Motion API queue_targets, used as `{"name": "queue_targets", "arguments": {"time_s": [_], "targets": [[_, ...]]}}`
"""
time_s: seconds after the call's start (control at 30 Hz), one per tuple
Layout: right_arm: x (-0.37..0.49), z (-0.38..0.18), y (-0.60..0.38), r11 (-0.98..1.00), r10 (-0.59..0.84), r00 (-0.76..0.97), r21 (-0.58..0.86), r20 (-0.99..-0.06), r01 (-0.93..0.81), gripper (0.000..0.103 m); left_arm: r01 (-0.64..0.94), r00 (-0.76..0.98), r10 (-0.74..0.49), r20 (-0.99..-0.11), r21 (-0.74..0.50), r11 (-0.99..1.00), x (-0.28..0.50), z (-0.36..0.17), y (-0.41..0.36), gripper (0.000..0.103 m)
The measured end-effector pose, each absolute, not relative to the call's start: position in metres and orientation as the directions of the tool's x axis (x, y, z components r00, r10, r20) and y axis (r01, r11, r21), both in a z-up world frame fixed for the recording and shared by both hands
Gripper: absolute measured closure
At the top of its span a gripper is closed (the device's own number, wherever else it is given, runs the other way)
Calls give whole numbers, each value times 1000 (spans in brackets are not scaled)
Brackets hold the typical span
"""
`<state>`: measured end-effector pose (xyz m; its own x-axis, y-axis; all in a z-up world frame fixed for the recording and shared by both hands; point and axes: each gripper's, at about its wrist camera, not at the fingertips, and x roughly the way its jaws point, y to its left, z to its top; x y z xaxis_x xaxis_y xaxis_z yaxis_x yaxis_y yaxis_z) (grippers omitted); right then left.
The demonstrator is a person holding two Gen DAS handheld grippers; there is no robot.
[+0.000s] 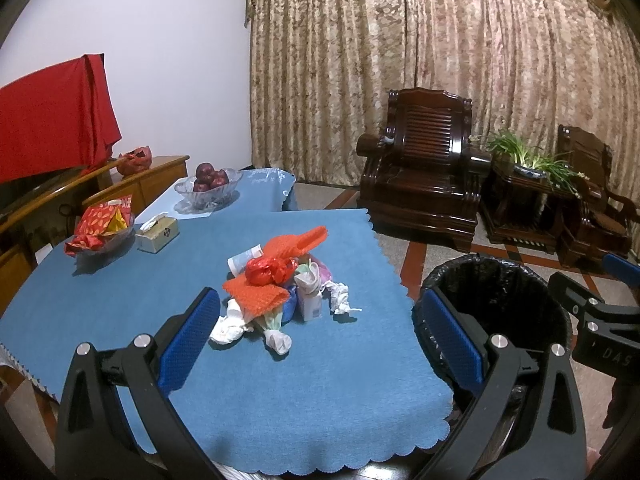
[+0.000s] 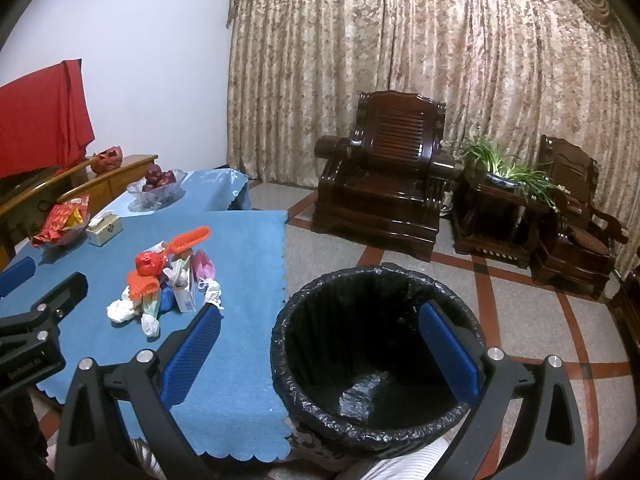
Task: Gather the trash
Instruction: 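Reach the right tool to the white tissue wad and close on it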
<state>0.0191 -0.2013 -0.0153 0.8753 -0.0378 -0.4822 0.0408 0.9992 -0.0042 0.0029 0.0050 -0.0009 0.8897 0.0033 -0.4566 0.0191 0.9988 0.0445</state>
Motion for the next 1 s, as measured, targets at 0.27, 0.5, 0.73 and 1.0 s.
{"name": "queue_targets", "arguments": {"time_s": [0.27, 0.5, 0.73, 1.0], "targets": [[39, -22, -187, 1000, 10, 869, 0, -495, -12, 6, -20, 883, 33, -468, 31, 999, 15, -11, 21, 5], [74, -33, -163, 997, 69, 857, -5, -511, -83, 6, -118, 875, 130, -465, 54, 992, 42, -25, 55, 5], [117, -54, -134, 987, 129, 841, -15, -525, -160, 10, -186, 847, 192, -496, 62, 981, 68, -52, 95, 5], [177, -98, -94, 969, 197, 791, -6, -580, -246, 22, -235, 802, 246, -544, 91, 968, 100, -89, 133, 5]]}}
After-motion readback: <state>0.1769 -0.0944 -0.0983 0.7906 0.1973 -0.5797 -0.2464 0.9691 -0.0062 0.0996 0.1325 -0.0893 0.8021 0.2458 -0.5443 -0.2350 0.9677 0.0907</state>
